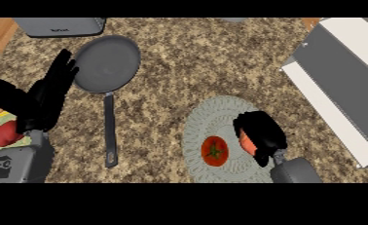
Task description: Pick the squash from the placemat and place it in the tiered shelf
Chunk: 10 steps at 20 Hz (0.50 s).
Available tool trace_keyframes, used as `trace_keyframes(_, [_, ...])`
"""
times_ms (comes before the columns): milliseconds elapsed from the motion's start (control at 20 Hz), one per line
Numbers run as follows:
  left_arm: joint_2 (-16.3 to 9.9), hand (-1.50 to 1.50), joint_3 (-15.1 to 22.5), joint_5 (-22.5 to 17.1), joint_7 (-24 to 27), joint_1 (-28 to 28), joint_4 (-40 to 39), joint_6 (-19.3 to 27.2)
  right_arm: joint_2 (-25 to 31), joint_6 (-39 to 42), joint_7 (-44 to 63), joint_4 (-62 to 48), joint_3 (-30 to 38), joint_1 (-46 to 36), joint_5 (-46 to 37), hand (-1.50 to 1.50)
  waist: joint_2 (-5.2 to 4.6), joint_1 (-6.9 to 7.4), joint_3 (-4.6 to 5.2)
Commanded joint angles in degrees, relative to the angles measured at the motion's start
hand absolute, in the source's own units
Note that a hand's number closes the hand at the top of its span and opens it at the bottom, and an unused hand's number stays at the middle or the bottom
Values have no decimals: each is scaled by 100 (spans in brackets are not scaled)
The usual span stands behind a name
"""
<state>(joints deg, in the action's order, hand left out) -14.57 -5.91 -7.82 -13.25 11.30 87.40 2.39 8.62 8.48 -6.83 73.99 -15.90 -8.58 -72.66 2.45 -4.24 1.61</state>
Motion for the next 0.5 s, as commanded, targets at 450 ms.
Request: trace_keyframes(450, [-54, 0, -117, -32, 130, -131, -11, -47, -856, -745, 2036, 4647, -1045, 2030, 1715, 150, -106, -17, -144])
